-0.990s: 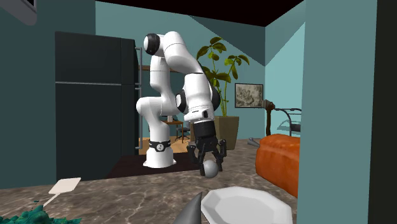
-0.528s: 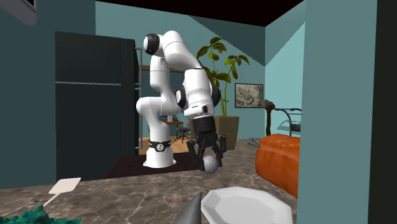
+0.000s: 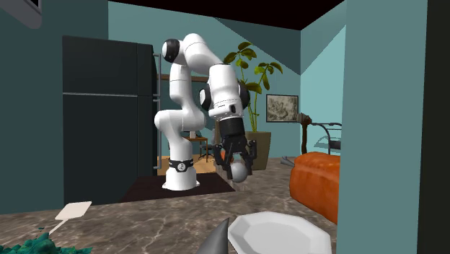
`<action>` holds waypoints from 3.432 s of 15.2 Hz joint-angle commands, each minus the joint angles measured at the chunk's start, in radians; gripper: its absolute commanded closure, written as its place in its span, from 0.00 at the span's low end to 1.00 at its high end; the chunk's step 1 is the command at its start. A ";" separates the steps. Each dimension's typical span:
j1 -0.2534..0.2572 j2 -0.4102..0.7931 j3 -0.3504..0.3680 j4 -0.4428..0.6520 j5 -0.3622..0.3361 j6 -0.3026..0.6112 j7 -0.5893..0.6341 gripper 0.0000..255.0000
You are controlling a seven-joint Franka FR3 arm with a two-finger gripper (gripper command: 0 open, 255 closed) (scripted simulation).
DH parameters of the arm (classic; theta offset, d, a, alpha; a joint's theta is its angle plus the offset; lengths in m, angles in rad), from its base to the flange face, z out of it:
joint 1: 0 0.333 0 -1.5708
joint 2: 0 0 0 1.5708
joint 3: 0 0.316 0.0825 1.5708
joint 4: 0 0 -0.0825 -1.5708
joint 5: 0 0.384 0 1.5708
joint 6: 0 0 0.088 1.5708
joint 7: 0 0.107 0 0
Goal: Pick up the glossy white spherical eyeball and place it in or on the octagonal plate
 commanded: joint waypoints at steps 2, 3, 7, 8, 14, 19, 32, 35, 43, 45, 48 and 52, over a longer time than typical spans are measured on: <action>0.000 -0.036 -0.002 0.010 0.001 -0.047 0.001 1.00; 0.000 -0.047 -0.002 0.015 0.001 -0.062 0.002 1.00; -0.011 0.014 -0.006 0.103 -0.021 -0.090 0.007 1.00; -0.016 0.050 -0.008 0.146 -0.032 -0.097 0.010 1.00; -0.027 0.260 -0.024 0.419 -0.090 -0.164 0.026 1.00; -0.023 0.437 -0.039 0.679 -0.125 -0.248 0.033 1.00; -0.015 0.577 -0.050 0.718 -0.141 -0.148 0.032 1.00; -0.013 0.592 -0.051 0.715 -0.142 -0.130 0.032 1.00; -0.013 0.593 -0.051 0.716 -0.142 -0.130 0.032 0.00; -0.013 0.593 -0.051 0.716 -0.142 -0.130 0.032 0.00; -0.017 0.564 -0.049 0.706 -0.139 -0.149 0.030 0.00; -0.028 0.487 -0.043 0.688 -0.128 -0.208 0.023 0.00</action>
